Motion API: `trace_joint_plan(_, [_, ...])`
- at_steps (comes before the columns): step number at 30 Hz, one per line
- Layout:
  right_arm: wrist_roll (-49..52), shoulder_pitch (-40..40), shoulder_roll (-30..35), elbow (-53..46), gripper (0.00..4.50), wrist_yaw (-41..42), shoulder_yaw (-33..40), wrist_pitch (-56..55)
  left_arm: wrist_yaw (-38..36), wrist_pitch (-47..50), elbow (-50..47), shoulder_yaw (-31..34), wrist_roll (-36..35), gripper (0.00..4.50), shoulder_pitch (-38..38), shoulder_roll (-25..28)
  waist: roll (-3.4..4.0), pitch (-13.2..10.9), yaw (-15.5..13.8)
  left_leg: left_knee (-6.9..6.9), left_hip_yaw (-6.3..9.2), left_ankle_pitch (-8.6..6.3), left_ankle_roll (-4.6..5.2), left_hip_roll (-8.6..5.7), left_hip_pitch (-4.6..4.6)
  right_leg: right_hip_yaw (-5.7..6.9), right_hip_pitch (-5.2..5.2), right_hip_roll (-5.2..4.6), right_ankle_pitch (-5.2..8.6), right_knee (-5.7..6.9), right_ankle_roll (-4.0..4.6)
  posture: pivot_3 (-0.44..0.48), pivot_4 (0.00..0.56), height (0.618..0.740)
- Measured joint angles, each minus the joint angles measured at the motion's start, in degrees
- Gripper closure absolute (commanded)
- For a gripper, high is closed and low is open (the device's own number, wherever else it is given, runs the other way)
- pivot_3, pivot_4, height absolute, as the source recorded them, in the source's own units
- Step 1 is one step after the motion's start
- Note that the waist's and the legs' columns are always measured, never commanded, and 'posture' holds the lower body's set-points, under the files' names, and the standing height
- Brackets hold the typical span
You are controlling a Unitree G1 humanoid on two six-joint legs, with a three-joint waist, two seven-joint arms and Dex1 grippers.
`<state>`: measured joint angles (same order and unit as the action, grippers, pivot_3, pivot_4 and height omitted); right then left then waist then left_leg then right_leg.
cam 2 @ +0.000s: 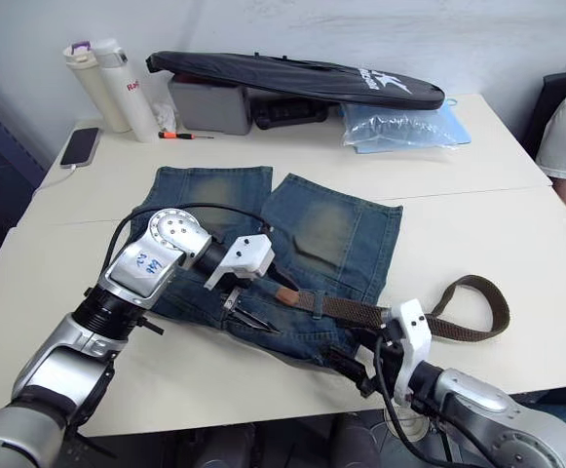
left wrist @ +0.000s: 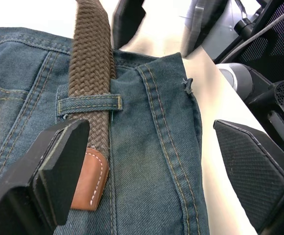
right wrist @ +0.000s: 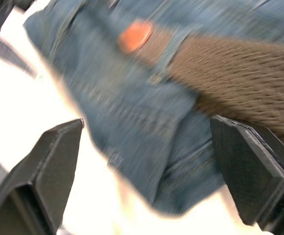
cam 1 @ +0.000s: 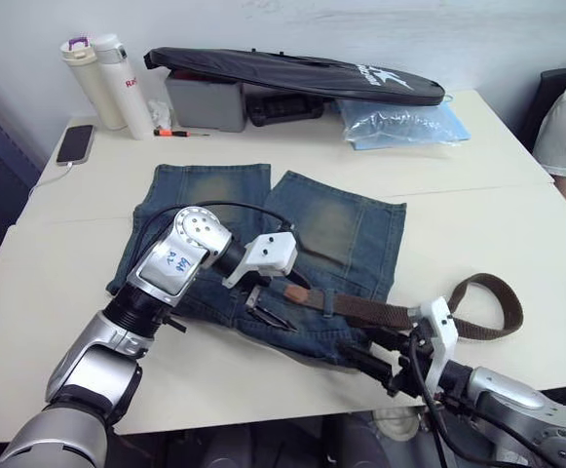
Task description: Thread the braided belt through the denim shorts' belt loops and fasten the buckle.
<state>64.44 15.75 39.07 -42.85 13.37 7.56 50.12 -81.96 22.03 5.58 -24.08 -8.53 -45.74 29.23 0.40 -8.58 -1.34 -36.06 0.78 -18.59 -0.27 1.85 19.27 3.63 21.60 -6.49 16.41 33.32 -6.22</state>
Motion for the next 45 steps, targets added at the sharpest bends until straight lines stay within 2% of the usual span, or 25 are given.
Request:
trace_joint_plan(4, [-0.53,-2.72,5.36,-3.26,0.10,4.58,-0.83,0.56,0.56,0.31,-0.24,0.38,-0.05,0.00,0.40,0.38,-0.02,-0.02,0.02,-0.01,-0.02,0.00,0.00,-0.03,0.02,-0.02,-0.01,-0.02,0.07,-0.09,0.13,0.000,0.150,0.740])
trace_joint_plan(7, [-7.41,-6.60,14.60,-6.91,0.10,9.95,-3.47,-0.32,0.70,0.79,-0.59,0.74,-0.13,0.00,1.45,1.71,0.01,-0.03,-0.01,0.01,-0.02,0.00,0.00,-0.03,0.04,-0.01,-0.01,-0.02,0.16,-0.23,0.29,0.000,0.150,0.740])
trace_joint_plan(9, [-11.33,-8.15,18.45,-7.07,0.10,11.81,-4.56,-0.29,0.77,1.27,-1.03,1.16,-0.15,0.00,1.98,3.31,-0.13,-0.10,-0.09,0.03,0.04,0.00,0.00,-0.01,0.07,0.05,-0.02,0.00,0.18,-0.31,0.34,0.000,0.150,0.740])
trace_joint_plan(14, [-20.24,-15.14,20.88,-7.14,0.10,15.10,-10.25,-3.34,1.14,4.14,-4.80,2.93,-1.03,0.00,4.77,6.86,-0.13,-0.10,-0.06,0.01,0.00,-0.02,-0.04,-0.03,0.14,0.04,-0.01,-0.02,-0.03,-0.40,-0.05,0.000,0.150,0.740])
trace_joint_plan(18, [-32.28,-22.00,19.74,-5.11,0.10,18.98,-23.20,-7.05,1.33,5.53,-6.23,4.05,-1.87,0.00,6.29,9.53,-0.11,-0.10,0.02,0.02,0.00,-0.03,-0.06,-0.04,0.15,0.04,0.02,-0.03,0.08,-0.42,0.16,0.000,0.150,0.740])
trace_joint_plan(20, [-35.80,-23.52,19.24,-3.32,0.10,20.71,-26.92,-8.11,1.49,5.69,-6.46,4.69,-2.02,0.00,6.39,10.06,-0.10,-0.10,-0.12,-0.01,0.00,-0.03,-0.06,-0.05,0.15,0.04,0.01,-0.04,0.10,-0.40,0.19,0.000,0.150,0.740])
trace_joint_plan(21, [-37.98,-24.44,19.15,-2.09,0.60,22.07,-28.58,-8.97,1.73,5.76,-6.63,5.11,-2.09,0.00,6.39,10.29,-0.10,-0.10,-0.11,-0.01,-0.01,-0.03,-0.06,-0.05,0.16,0.04,0.01,-0.05,0.10,-0.39,0.19,0.000,0.150,0.740])
trace_joint_plan(22, [-39.63,-25.12,19.13,-1.18,0.88,23.33,-29.83,-9.30,1.86,5.82,-6.80,5.22,-2.16,0.00,6.39,10.43,-0.10,-0.10,-0.10,-0.02,-0.01,-0.03,-0.06,-0.05,0.16,0.03,0.00,-0.05,0.09,-0.39,0.18,0.000,0.150,0.740])
trace_joint_plan(26, [-45.32,-26.18,18.74,2.57,2.77,26.52,-33.52,-11.38,2.27,6.12,-6.87,5.25,-2.38,0.00,6.42,10.45,-0.11,-0.10,-0.03,-0.01,-0.02,-0.03,-0.06,-0.06,0.15,0.03,0.00,-0.04,0.02,-0.40,0.06,0.000,0.150,0.740])
trace_joint_plan(29, [-48.45,-26.31,18.18,5.07,4.11,27.63,-34.15,-14.12,2.40,6.39,-7.02,5.26,-2.49,0.00,6.44,10.46,-0.07,-0.08,-0.05,-0.01,-0.03,-0.03,-0.06,-0.05,0.11,0.03,-0.01,-0.03,-0.03,-0.36,-0.04,0.000,0.150,0.740])
trace_joint_plan(30, [-49.96,-26.31,18.35,5.48,4.36,28.18,-34.18,-15.77,2.44,6.60,-7.05,5.26,-2.55,0.00,6.44,10.45,-0.07,-0.08,-0.06,-0.03,-0.03,-0.03,-0.06,-0.05,0.11,0.03,-0.01,-0.03,-0.03,-0.35,-0.04,0.000,0.150,0.740])
trace_joint_plan(33, [-55.63,-25.99,21.19,8.90,4.44,29.92,-33.89,-24.96,2.65,6.84,-7.12,5.37,-2.74,0.00,6.60,10.45,-0.07,-0.08,-0.16,-0.06,-0.06,-0.01,-0.10,-0.10,0.09,0.02,-0.07,-0.09,-0.02,-0.40,-0.03,0.000,0.150,0.740])
trace_joint_plan(39, [-60.66,-20.99,30.39,22.91,4.44,33.33,-23.20,-43.56,4.08,6.85,-7.16,5.39,-2.96,0.00,7.25,8.80,-0.08,-0.09,-0.49,-0.13,-0.23,-0.02,-0.30,-0.21,0.12,-0.12,-0.16,-0.19,-0.06,-0.59,-0.01,0.000,0.150,0.740])
trace_joint_plan(41, [-61.07,-19.66,31.27,26.04,4.44,34.94,-20.68,-47.03,4.90,6.80,-7.14,5.26,-2.97,0.00,7.22,7.32,-0.09,-0.08,-0.47,-0.11,-0.26,-0.02,-0.30,-0.20,0.11,-0.14,-0.17,-0.18,-0.27,-0.63,-0.40,0.000,0.150,0.740])
trace_joint_plan(45, [-60.93,-17.17,31.86,29.24,4.44,38.95,-17.44,-52.78,7.14,5.58,-6.82,4.39,-2.65,0.00,6.87,3.19,-0.08,-0.08,-0.49,-0.08,-0.27,0.11,-0.53,-0.17,0.11,-0.13,-0.15,-0.15,-0.29,-0.66,-0.44,0.000,0.150,0.740])
